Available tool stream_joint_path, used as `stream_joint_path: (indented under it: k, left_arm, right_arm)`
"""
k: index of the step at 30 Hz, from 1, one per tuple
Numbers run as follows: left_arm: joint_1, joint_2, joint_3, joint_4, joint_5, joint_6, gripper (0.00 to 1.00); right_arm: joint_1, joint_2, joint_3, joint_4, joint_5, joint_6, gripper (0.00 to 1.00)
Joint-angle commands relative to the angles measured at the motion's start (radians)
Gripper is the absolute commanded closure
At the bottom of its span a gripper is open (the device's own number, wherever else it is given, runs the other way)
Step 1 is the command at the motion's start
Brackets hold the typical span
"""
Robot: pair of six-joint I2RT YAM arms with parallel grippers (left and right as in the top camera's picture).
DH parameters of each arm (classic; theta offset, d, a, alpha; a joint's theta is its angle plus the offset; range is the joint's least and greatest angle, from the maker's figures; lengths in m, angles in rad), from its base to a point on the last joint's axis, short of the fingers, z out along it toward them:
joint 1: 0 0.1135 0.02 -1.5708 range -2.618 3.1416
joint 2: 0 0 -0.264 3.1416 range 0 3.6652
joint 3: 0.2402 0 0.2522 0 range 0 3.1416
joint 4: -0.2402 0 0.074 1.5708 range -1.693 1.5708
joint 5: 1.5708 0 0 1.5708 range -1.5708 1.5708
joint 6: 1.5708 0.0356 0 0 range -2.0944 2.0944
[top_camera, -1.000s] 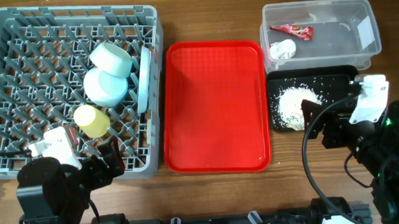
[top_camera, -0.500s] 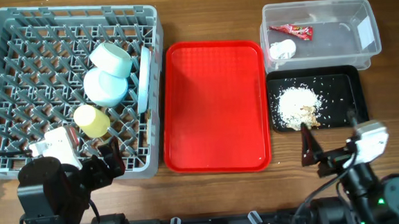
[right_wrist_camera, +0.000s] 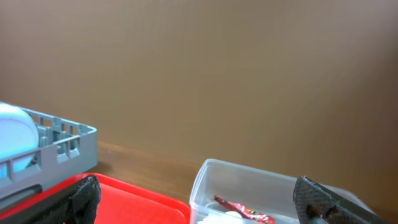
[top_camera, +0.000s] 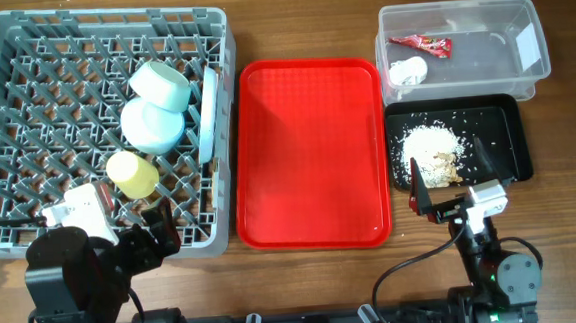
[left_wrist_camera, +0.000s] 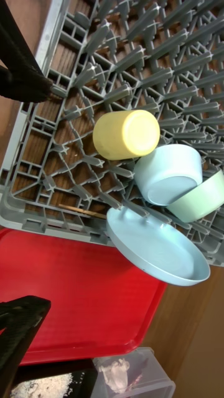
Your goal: Sort waste into correct bins and load items into the dishwasher rack
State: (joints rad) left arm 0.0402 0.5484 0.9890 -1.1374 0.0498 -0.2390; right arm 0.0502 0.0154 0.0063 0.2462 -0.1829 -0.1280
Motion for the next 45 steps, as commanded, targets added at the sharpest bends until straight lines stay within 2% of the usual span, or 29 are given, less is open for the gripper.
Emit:
stream_joint_path:
  k: [1,2,3,24,28,34,36,38,40,43,45]
  left_arm:
    - [-0.004,-0.005,-0.004,0.003,0.005,-0.008,0.00]
    - [-0.004,-0.005,-0.004,0.003,0.005,-0.008,0.00]
    - [-0.004,-0.005,-0.004,0.003,0.005,-0.008,0.00]
    - [-0.004,-0.007,-0.004,0.002,0.005,-0.008,0.00]
    - [-0.004,-0.057,-0.045,0.001,0.000,-0.004,0.00]
    - [-0.004,-0.365,-0.470,0.420,0.020,-0.004,0.00]
    - [-0.004,-0.461,-0.617,0.644,0.028,-0.003,0.00]
    - [-0.004,-0.530,-0.737,0.800,0.027,0.001,0.00]
    - [-0.003,-0.545,-0.830,0.983,0.063,0.076,0.00]
    - [-0.003,-0.545,-0.922,1.118,0.111,0.202,0.00]
    - [-0.003,-0.545,-0.976,1.122,0.110,0.210,0.00]
  right_arm:
    - [0.004,-0.012,-0.001,-0.107,-0.014,-0.014,0.00]
    - [0.004,-0.012,-0.001,-0.227,-0.021,0.039,0.00]
    - [0.004,-0.013,-0.001,-0.233,-0.009,0.062,0.00]
    - [0.004,-0.012,-0.001,-0.232,-0.009,0.049,0.00]
    - [0.004,-0.011,-0.001,-0.232,-0.009,0.049,0.00]
    - [0.004,-0.011,-0.001,-0.232,-0.009,0.050,0.00]
    - [0.004,-0.011,-0.001,-0.232,-0.009,0.050,0.00]
    - [0.004,-0.011,-0.001,-0.232,-0.009,0.049,0.00]
    - [0.004,-0.011,-0.001,-0.232,-0.009,0.050,0.00]
    - [0.004,-0.011,-0.001,-0.232,-0.009,0.050,0.00]
    - [0.004,-0.011,-0.001,-0.232,-0.009,0.049,0.00]
